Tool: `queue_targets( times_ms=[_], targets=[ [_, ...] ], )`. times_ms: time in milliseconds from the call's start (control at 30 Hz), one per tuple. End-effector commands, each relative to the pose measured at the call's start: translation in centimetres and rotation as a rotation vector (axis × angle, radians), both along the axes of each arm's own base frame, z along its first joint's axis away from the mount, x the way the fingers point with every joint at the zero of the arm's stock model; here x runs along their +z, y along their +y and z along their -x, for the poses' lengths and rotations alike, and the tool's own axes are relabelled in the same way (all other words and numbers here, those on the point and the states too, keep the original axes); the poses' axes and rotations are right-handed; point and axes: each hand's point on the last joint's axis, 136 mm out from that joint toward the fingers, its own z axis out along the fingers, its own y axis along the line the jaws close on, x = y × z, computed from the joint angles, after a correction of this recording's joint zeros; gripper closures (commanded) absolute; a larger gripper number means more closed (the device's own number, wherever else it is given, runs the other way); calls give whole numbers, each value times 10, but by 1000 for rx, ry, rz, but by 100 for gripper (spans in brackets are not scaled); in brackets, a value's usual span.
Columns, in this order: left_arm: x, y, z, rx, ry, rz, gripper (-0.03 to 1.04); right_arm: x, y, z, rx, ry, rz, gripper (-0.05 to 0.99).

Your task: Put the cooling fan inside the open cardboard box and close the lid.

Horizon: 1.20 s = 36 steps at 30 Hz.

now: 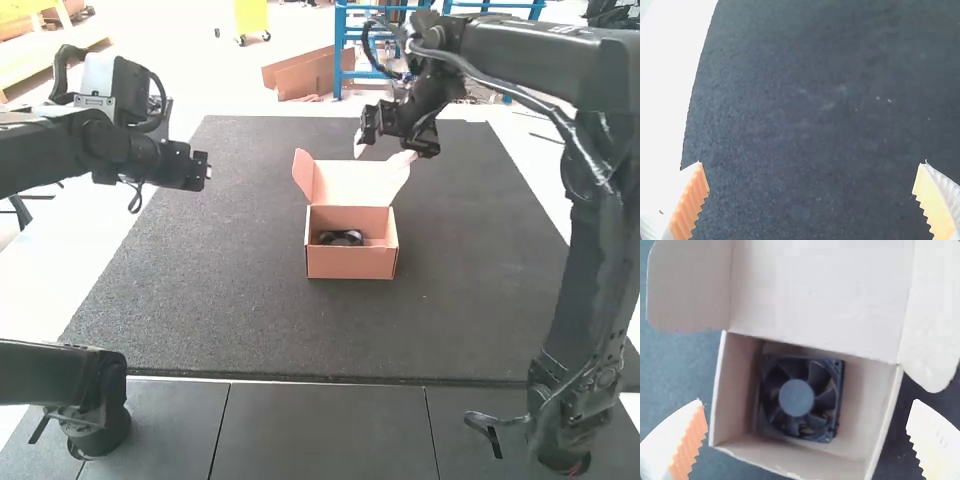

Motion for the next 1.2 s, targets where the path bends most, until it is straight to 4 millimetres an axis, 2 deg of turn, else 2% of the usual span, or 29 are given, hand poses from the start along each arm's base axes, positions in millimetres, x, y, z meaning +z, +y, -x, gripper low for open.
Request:
queue_targets(
  times_ms=[0, 67, 233, 533, 800, 933, 1167],
  targets=[
    [22, -15, -15, -20, -49, 36, 4, 17, -21, 5, -3, -97, 19, 2],
    [21, -21, -23, -25, -42, 47, 4, 23, -26, 9, 2, -155, 4, 2],
    [15, -31, -43, -30, -24, 54, 4, 22, -35, 10, -23, -275, -27, 2],
    [2, -48, -82, -26, -3, 72, 4, 17, -61, -19, -111, -398, -66, 2],
    [-1, -64, -122, -31, -4, 76, 4, 3, -61, -51, -128, -384, -63, 2],
    [-1, -70, -140, -34, -2, 75, 4, -2, -54, -67, -119, -367, -71, 2],
    [-8, -77, -165, -34, 13, 70, 4, -11, -46, -80, -101, -311, -74, 2]
  ],
)
